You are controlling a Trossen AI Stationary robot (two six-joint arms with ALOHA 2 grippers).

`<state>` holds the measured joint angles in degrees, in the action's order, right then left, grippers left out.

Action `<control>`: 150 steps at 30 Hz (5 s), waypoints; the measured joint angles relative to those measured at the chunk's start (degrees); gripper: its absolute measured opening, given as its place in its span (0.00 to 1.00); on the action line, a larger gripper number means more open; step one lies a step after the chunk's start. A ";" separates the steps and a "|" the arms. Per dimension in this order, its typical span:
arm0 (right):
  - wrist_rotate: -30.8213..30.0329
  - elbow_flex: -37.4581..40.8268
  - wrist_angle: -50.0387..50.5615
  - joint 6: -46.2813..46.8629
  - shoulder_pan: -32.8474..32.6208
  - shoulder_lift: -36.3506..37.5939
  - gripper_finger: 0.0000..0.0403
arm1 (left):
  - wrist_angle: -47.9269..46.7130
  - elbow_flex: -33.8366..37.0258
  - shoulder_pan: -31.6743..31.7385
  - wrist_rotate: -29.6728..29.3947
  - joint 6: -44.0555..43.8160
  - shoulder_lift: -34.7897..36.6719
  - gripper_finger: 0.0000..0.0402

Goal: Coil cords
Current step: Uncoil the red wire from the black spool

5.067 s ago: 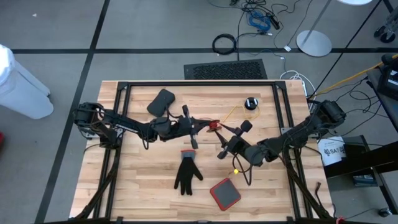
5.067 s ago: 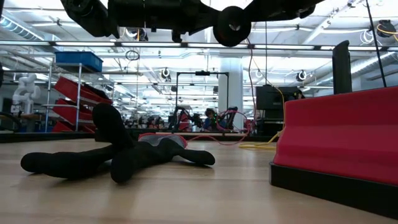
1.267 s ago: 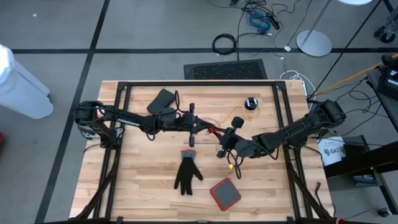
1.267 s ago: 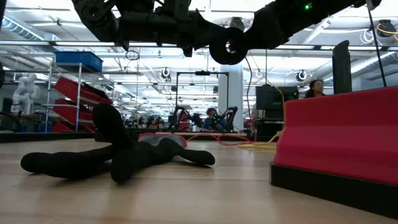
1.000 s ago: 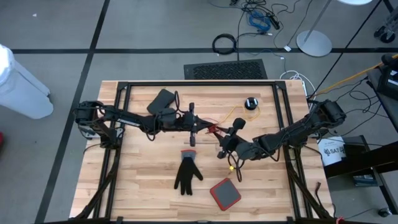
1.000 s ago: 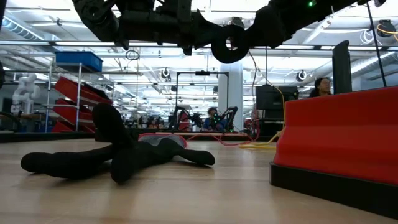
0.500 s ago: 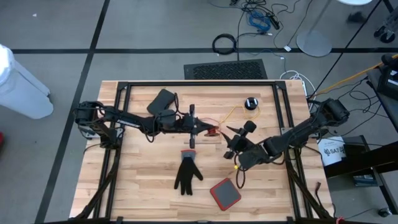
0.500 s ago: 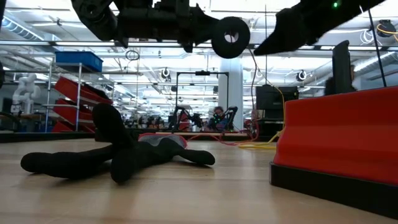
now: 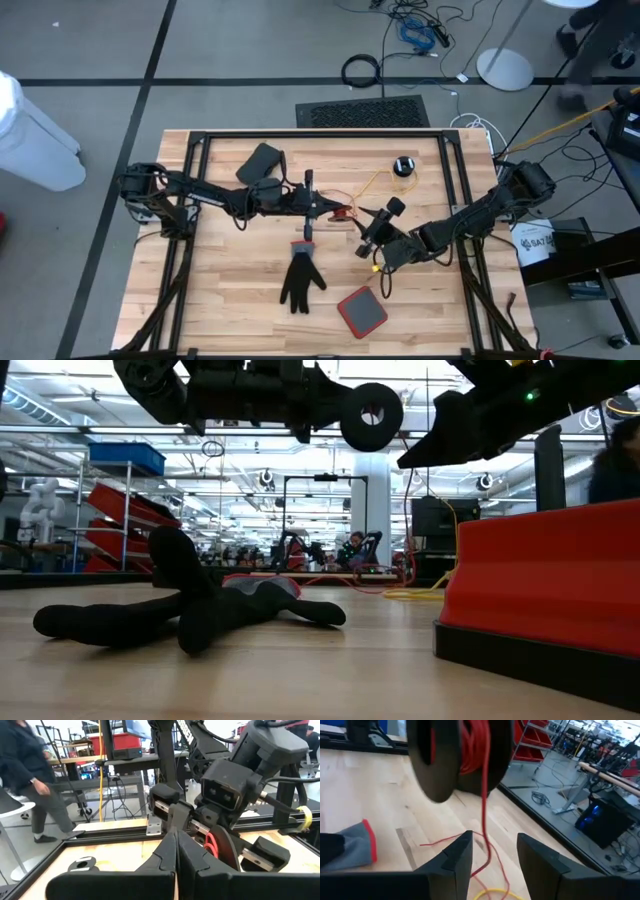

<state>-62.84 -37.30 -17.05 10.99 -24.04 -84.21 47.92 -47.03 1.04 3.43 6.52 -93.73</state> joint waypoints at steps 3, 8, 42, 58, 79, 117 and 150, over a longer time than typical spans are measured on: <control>0.04 0.02 -1.06 -1.22 0.40 0.00 0.30 | -0.58 0.04 -0.01 -0.01 -0.09 0.00 0.00; 0.31 0.02 -1.66 -1.70 0.42 0.00 0.16 | -1.18 0.04 -0.07 -0.05 -0.12 0.00 0.00; 18.39 -0.02 -26.07 -9.74 3.56 -9.02 0.00 | 1.40 1.73 -0.27 -27.74 7.78 -6.72 0.00; 9.58 -1.81 0.86 6.93 7.75 -12.64 0.00 | 5.40 1.75 -1.95 -23.57 6.00 -6.78 0.00; 6.50 -1.81 -3.32 -4.58 -3.76 -0.43 0.00 | -1.99 1.75 -2.56 -33.30 11.87 -6.67 0.00; 22.31 -1.84 2.09 11.33 -7.39 -4.84 0.35 | -0.26 1.75 -4.92 -36.29 17.97 -6.64 0.00; 9.37 1.20 -3.72 -0.34 6.84 -4.85 0.35 | 0.85 1.75 -6.06 -34.82 17.88 -6.62 0.00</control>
<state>-53.48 -36.10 -20.77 10.65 -17.20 -89.06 48.77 -45.28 -5.02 -31.39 24.40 -100.36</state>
